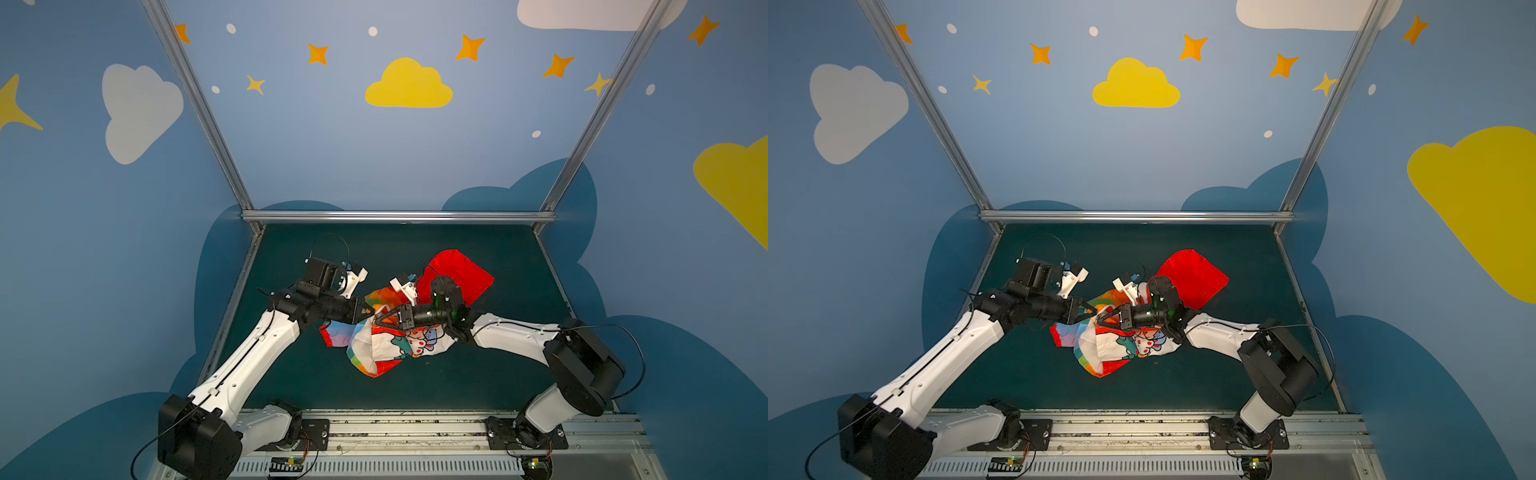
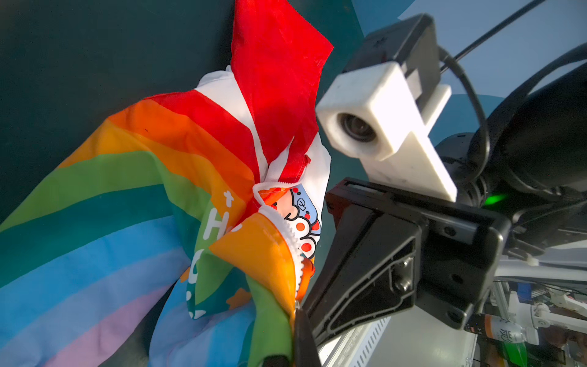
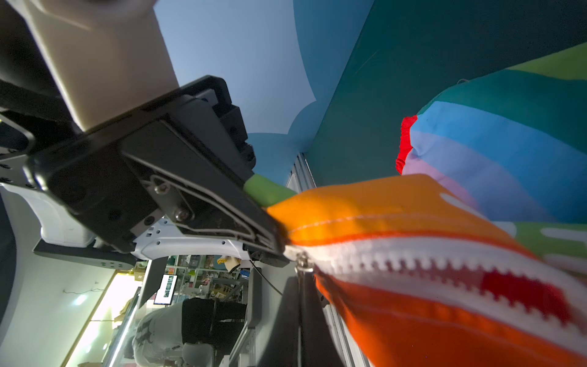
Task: Zip up the jacket
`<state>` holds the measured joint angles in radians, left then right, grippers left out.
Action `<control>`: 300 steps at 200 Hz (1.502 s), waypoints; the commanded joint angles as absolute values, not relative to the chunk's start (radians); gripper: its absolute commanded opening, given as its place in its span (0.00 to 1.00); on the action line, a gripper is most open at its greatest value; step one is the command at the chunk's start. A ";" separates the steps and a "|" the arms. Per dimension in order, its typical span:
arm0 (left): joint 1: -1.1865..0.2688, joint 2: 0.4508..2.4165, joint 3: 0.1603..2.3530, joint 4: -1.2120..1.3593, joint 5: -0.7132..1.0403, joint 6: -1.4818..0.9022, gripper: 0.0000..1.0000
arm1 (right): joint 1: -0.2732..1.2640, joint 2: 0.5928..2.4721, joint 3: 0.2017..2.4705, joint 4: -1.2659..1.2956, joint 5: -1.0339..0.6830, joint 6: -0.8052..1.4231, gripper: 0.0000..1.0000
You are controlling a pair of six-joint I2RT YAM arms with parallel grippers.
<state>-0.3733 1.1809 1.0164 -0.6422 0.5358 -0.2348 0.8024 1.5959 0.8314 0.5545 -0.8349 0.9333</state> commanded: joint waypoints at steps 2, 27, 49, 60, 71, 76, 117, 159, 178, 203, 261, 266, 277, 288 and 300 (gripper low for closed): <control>-0.370 1.129 0.991 -0.632 0.530 -0.175 0.03 | 0.801 1.567 0.851 0.499 -0.824 0.923 0.00; -0.370 1.084 0.954 -0.601 0.514 -0.146 0.03 | 0.795 1.539 0.849 0.469 -0.816 0.920 0.00; -0.370 1.064 0.942 -0.610 0.490 -0.116 0.03 | 0.783 1.519 0.848 0.427 -0.818 0.919 0.00; -0.370 1.058 0.937 -0.615 0.484 -0.104 0.03 | 0.778 1.509 0.850 0.396 -0.813 0.916 0.00; -0.370 1.053 0.931 -0.614 0.480 -0.100 0.03 | 0.772 1.500 0.848 0.382 -0.813 0.910 0.00; -0.370 1.050 0.930 -0.611 0.480 -0.098 0.03 | 0.769 1.496 0.848 0.375 -0.812 0.907 0.00; -0.370 1.046 0.925 -0.631 0.470 -0.074 0.03 | 0.736 1.458 0.842 0.309 -0.784 0.884 0.00; -0.370 1.037 0.930 -0.670 0.471 -0.046 0.03 | 0.684 1.430 0.835 0.239 -0.775 0.863 0.00; -0.370 1.033 0.934 -0.688 0.479 -0.042 0.03 | 0.672 1.420 0.870 0.156 -0.757 0.815 0.00; -0.370 1.037 0.955 -0.737 0.483 -0.043 0.03 | 0.678 1.418 0.963 0.002 -0.728 0.721 0.00; -0.370 1.101 1.014 -0.834 0.490 -0.060 0.03 | 0.841 1.491 1.301 -0.531 -0.445 0.329 0.00; -0.370 1.103 1.019 -0.837 0.490 -0.061 0.03 | 0.851 1.503 1.326 -0.570 -0.423 0.309 0.00; -0.370 1.103 1.028 -0.839 0.490 -0.062 0.03 | 0.871 1.526 1.374 -0.641 -0.370 0.276 0.00; -0.370 1.100 1.032 -0.839 0.492 -0.064 0.03 | 0.887 1.541 1.405 -0.686 -0.326 0.252 0.00; -0.370 1.095 1.034 -0.841 0.486 -0.064 0.03 | 0.910 1.555 1.430 -0.719 -0.272 0.229 0.00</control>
<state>-0.3779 1.0973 1.0191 -0.7422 0.5198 -0.0685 0.8871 1.5272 1.3651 -0.5156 -0.4576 0.3637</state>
